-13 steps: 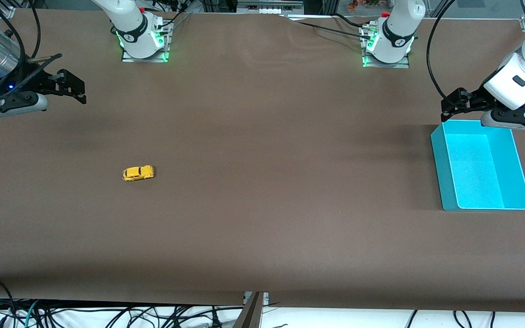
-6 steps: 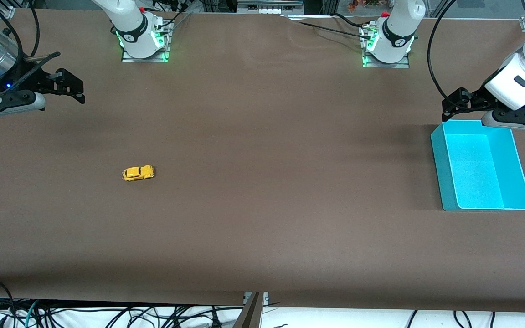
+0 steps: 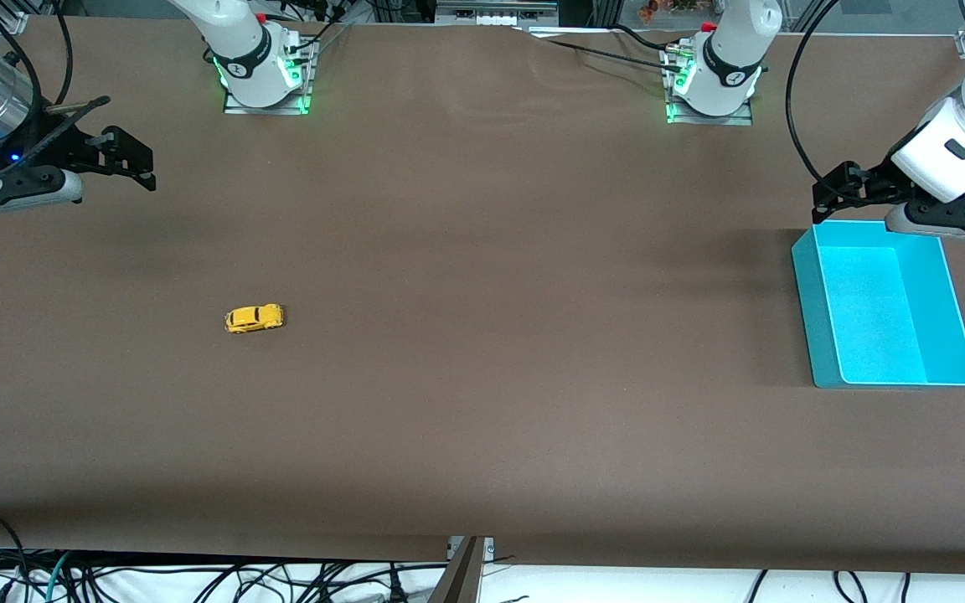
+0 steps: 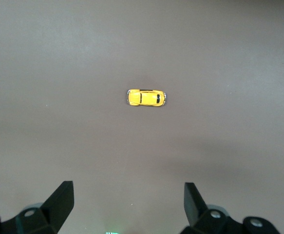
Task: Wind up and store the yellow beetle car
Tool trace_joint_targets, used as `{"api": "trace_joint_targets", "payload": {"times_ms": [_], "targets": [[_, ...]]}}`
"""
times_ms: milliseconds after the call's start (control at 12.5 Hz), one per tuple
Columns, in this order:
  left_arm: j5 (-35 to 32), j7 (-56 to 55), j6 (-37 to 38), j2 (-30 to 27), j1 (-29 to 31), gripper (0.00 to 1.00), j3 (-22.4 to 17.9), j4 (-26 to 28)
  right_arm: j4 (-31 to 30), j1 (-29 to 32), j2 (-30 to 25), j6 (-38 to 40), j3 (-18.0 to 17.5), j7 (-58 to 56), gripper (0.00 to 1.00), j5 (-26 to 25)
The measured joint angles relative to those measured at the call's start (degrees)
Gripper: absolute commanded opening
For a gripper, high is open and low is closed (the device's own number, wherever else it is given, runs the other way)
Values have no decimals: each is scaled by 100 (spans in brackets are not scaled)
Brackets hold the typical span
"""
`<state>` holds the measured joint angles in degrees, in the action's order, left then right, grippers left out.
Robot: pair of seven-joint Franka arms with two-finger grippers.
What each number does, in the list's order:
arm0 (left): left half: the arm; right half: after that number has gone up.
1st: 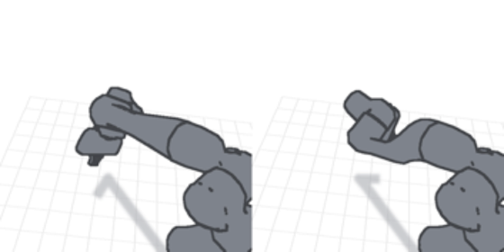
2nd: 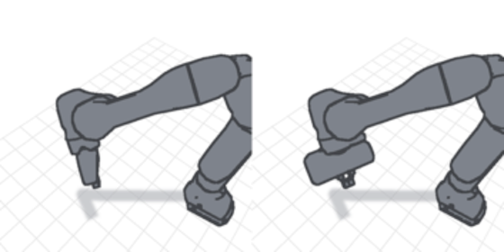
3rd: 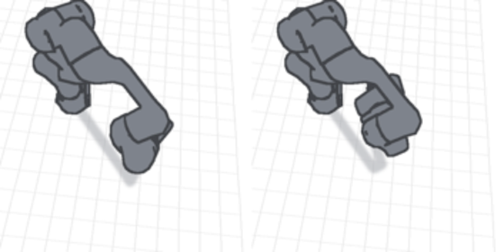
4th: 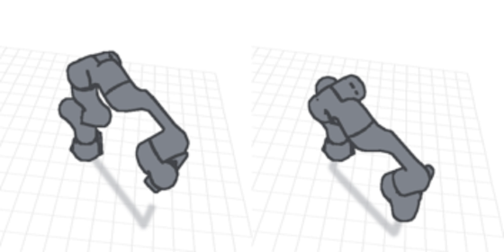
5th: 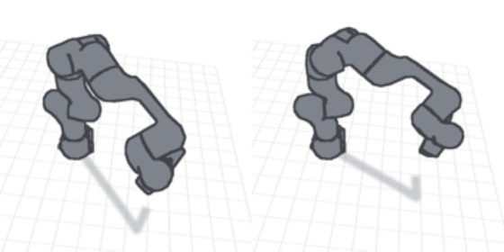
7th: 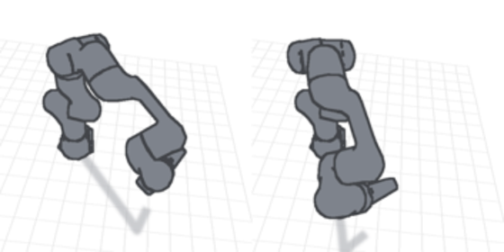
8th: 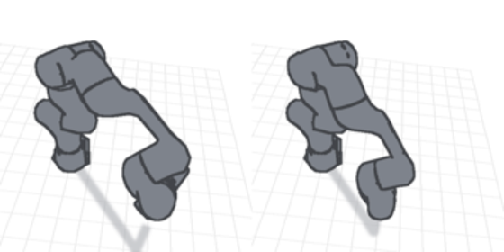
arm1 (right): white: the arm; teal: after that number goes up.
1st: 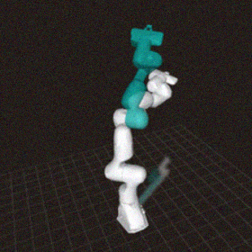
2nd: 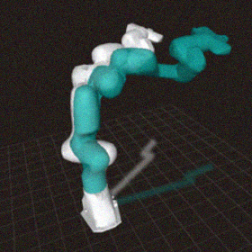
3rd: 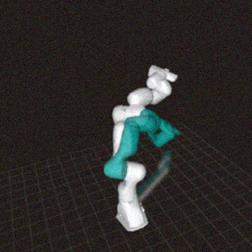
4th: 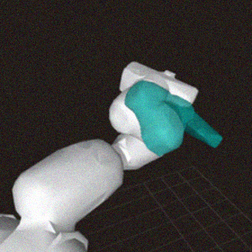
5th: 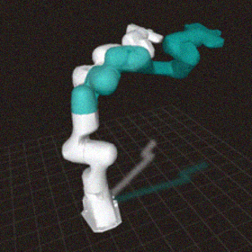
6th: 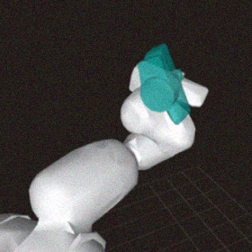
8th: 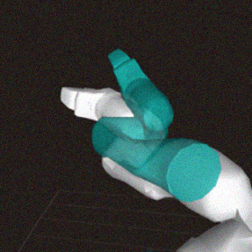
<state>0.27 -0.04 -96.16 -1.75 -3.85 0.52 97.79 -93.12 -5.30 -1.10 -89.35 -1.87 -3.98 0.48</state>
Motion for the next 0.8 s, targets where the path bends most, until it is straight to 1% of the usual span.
{"api": "trace_joint_targets", "payload": {"times_ms": [798], "targets": [[0, 0, 0, 0, 0, 100, 0, 0, -7, 27, 97, -55, 22, 48, 100, -22]]}}
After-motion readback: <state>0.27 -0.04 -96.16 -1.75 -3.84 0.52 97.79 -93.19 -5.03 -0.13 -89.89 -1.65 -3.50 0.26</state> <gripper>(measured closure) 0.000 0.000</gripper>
